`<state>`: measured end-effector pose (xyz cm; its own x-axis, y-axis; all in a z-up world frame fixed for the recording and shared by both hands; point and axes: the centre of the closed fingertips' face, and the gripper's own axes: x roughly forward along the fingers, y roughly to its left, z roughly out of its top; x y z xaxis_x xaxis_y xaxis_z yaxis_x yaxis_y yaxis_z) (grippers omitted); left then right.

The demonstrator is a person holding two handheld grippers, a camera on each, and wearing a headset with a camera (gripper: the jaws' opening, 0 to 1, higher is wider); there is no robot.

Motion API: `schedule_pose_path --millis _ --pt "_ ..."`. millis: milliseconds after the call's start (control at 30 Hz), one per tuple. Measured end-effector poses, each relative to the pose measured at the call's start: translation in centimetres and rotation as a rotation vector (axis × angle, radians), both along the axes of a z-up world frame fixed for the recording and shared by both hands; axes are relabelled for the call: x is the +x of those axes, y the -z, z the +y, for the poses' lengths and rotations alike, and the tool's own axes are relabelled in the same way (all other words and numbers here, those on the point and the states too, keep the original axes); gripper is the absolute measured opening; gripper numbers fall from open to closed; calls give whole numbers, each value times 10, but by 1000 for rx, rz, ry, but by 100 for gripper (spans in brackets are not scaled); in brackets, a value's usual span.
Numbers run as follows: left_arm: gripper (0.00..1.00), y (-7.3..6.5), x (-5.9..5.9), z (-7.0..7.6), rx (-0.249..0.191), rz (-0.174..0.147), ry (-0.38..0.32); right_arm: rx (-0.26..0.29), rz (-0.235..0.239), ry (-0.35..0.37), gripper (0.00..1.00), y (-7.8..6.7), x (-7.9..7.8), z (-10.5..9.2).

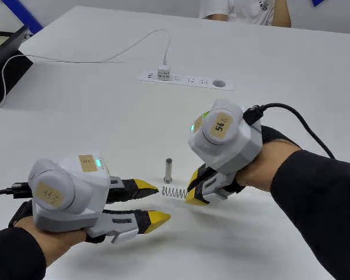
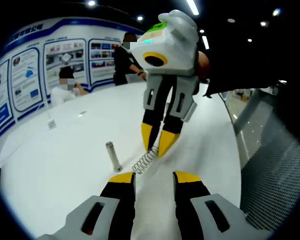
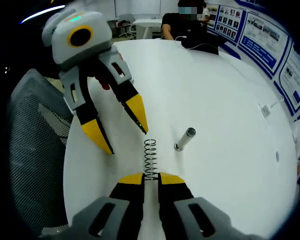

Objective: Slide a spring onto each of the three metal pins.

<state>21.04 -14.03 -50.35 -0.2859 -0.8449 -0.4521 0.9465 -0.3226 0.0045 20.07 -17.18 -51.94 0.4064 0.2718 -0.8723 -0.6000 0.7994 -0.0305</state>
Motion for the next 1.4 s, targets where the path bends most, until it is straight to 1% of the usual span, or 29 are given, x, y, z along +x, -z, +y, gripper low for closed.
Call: schedule_pose_path --millis 67,100,200,333,500,667,900,1100,1400 --pt "31 0 -2 0 0 0 5 -2 0 -9 12 -2 -4 1" --pt "31 0 -4 -1 0 -2 11 0 12 -22 12 -3 -8 3" --pt "31 -1 -10 -1 -1 -5 28 -8 22 -52 12 -6 -16 6" --pt "30 -3 -16 -3 -5 -10 50 -13 29 -83 12 -9 -23 12" --pt "28 -4 -23 -5 -11 -16 76 -18 32 -109 12 -11 -25 17" --pt "22 -3 -27 -6 -15 -29 101 -24 41 -127 12 -13 -28 19" --pt "13 -3 -27 -6 -21 -54 114 -35 44 -142 12 -18 -30 20" --pt "12 -3 -27 -6 -20 -58 120 -34 19 -152 12 -33 -26 24" --pt "12 -3 -28 -7 -21 -58 124 -38 -24 -179 11 -49 -18 34"
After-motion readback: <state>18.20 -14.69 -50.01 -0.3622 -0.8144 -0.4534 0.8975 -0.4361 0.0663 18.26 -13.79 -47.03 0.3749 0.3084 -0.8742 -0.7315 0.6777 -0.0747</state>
